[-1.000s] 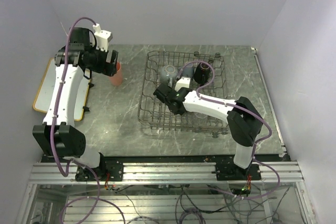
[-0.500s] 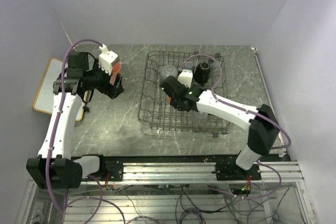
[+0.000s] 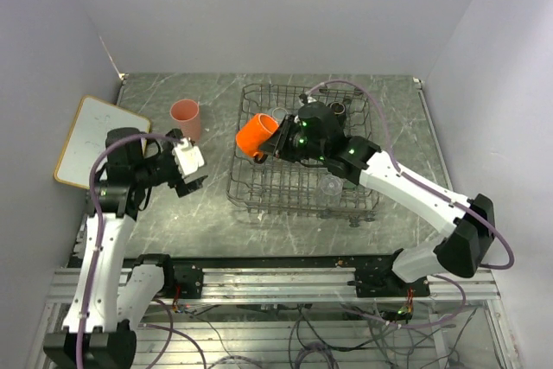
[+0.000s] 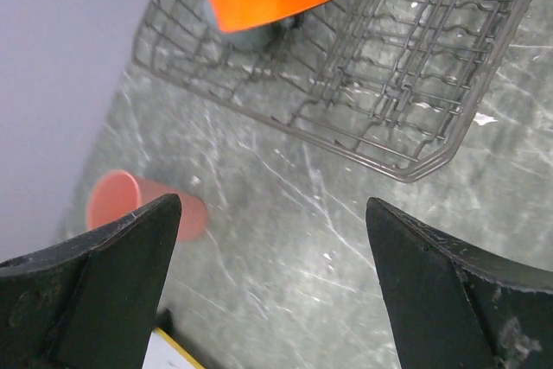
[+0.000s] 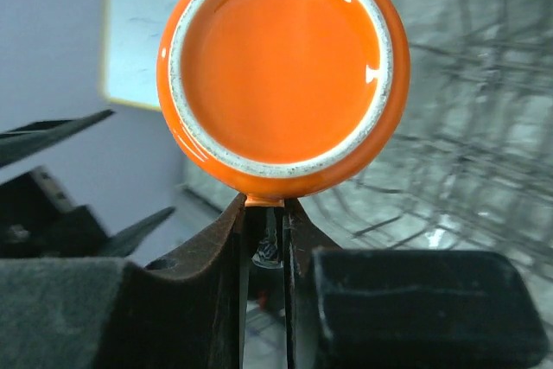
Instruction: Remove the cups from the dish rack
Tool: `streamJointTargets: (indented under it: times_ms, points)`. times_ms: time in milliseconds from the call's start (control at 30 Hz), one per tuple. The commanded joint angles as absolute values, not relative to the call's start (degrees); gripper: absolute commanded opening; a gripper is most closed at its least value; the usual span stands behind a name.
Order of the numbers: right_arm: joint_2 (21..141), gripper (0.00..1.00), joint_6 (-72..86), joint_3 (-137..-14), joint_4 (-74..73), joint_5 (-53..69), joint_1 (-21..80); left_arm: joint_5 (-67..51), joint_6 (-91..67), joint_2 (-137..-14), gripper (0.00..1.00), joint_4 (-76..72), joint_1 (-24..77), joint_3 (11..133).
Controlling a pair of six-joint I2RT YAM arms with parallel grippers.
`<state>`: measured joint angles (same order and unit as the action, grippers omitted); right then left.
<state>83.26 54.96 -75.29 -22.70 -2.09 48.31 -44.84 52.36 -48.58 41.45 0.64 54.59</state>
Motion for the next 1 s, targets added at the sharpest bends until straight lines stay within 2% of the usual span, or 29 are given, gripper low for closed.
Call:
streamJointTargets:
  times_ms: [0,167,433,567,800,967]
  points:
    - [79.1,0.00,62.9,-71.7,-4.5,12.5,47.4,-52.3,62.5,-41.7,0.99,30.3,0.9,49.4]
    - [80.3,0.00,70.1,-69.4,5.4,21.5,47.3,-53.8,62.7,-34.0,1.00,15.5,0.9,41.9]
    - [81.2,0.00,75.8,-67.7,13.1,28.3,47.4,-56.2,70.0,-31.3,0.91,12.4,0.9,40.9]
    - [81.5,0.00,76.7,-67.6,14.6,30.2,48.1,-57.7,68.3,-30.7,0.88,8.6,0.9,40.4]
    - [80.4,0.00,79.0,-65.1,16.9,29.6,50.1,-55.9,56.7,-30.2,0.84,-8.0,0.9,37.4]
    - [81.2,0.00,81.5,-64.5,20.5,30.1,51.3,-60.5,65.4,-31.4,0.77,0.7,1.0,39.1]
